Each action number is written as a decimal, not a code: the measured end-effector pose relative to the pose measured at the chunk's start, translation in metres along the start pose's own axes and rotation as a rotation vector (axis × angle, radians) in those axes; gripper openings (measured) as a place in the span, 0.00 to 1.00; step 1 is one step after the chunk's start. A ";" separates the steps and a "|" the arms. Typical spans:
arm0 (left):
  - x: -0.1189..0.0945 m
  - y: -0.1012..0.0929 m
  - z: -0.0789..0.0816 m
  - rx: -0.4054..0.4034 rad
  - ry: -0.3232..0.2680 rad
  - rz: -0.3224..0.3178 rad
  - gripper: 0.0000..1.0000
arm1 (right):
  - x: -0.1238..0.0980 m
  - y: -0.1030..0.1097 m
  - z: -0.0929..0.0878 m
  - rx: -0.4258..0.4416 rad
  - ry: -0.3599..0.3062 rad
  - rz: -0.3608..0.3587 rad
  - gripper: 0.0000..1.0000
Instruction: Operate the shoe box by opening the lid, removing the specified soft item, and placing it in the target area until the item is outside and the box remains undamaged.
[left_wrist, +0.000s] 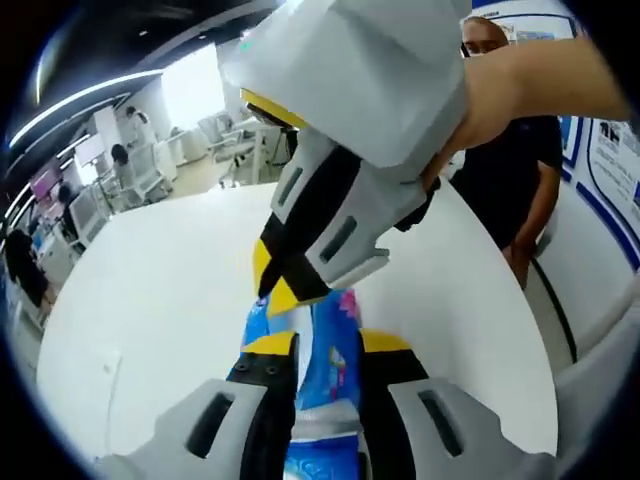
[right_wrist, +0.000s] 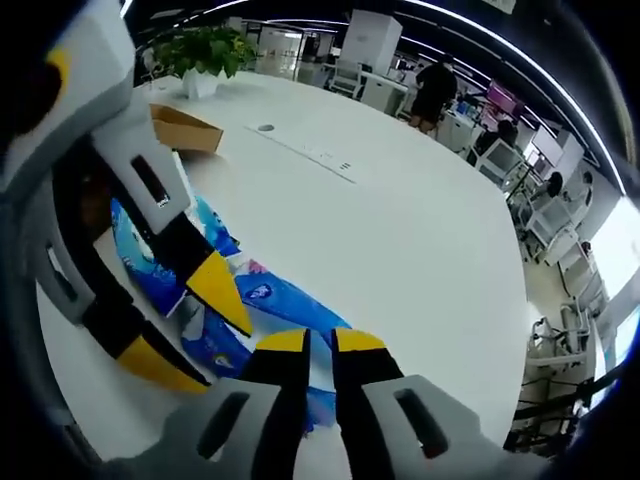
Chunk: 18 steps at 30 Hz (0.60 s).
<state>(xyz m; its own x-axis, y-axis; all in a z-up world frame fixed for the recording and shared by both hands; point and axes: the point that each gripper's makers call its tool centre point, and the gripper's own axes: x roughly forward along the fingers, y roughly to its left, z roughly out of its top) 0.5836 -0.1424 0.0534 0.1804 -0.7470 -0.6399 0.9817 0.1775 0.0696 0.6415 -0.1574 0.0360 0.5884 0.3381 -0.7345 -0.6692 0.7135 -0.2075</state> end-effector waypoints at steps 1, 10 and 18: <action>-0.004 0.000 0.001 0.000 -0.004 0.002 0.24 | -0.002 0.001 0.001 0.000 -0.006 0.000 0.09; -0.041 0.005 0.020 -0.053 -0.090 0.028 0.35 | -0.016 0.009 0.013 0.007 -0.054 0.001 0.15; -0.087 0.011 0.026 -0.118 -0.152 0.058 0.46 | -0.037 0.024 0.031 0.016 -0.102 0.005 0.25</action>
<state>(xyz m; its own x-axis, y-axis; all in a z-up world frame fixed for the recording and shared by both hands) 0.5805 -0.0917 0.1301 0.2526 -0.8198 -0.5139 0.9569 0.2903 0.0073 0.6175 -0.1339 0.0781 0.6291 0.4017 -0.6655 -0.6651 0.7213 -0.1933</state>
